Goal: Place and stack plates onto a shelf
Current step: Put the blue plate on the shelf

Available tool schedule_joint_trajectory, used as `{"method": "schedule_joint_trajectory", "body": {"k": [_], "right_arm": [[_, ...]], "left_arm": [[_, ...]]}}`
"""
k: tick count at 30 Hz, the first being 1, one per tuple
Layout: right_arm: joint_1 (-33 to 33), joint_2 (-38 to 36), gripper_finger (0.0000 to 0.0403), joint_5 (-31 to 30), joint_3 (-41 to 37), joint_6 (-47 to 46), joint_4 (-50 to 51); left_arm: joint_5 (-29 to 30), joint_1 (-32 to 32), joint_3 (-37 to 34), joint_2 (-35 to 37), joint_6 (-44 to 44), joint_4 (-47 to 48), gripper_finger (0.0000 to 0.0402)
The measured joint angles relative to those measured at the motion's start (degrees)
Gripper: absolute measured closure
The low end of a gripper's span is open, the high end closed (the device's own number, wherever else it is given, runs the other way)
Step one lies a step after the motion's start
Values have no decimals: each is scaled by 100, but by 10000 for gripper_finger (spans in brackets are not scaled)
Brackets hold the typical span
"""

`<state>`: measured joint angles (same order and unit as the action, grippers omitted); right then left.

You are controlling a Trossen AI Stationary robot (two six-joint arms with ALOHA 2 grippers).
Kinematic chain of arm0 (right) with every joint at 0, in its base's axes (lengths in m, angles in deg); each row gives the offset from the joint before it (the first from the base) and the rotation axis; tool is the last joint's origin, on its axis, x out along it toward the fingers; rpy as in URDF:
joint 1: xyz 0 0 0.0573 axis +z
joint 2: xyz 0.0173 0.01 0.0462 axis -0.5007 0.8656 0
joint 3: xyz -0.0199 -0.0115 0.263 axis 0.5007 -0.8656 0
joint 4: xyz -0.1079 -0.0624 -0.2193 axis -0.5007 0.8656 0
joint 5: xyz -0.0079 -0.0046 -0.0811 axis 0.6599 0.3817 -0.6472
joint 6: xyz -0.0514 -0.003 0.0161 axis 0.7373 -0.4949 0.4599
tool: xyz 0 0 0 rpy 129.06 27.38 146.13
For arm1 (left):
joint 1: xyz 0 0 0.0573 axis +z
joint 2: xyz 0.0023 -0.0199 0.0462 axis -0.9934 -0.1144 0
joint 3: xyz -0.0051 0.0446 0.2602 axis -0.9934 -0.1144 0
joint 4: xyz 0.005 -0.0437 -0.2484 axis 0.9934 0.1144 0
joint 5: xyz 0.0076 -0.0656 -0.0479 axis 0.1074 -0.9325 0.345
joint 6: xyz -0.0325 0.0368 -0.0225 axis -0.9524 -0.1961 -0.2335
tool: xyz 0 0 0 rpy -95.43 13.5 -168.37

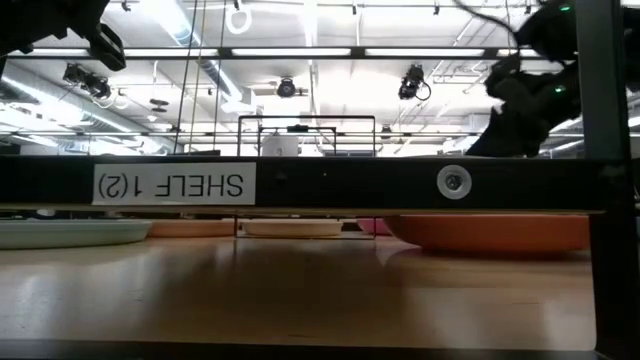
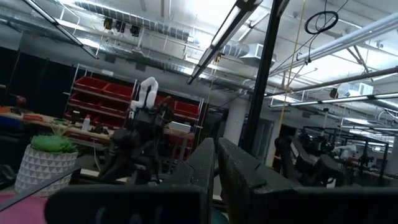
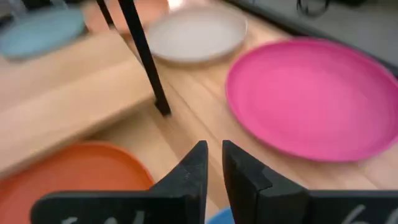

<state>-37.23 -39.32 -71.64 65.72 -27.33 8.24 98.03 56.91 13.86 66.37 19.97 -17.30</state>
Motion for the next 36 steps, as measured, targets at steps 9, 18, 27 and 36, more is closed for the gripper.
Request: {"method": "schedule_joint_trajectory", "body": {"k": [9,18,27,36], "right_arm": [[-2,1909,266,-47,1443,-746,1893],[-39,3215,202,42,2391,-1193,2831],[-269,4094,216,250,2564,-1369,3108],[-293,4167,323,361,2566,-1526,3014]], "left_arm": [[0,0,0,0,14,42,374],[0,0,0,0,92,111,374],[0,0,0,-1,87,112,374],[0,0,0,-1,87,111,374]]}}
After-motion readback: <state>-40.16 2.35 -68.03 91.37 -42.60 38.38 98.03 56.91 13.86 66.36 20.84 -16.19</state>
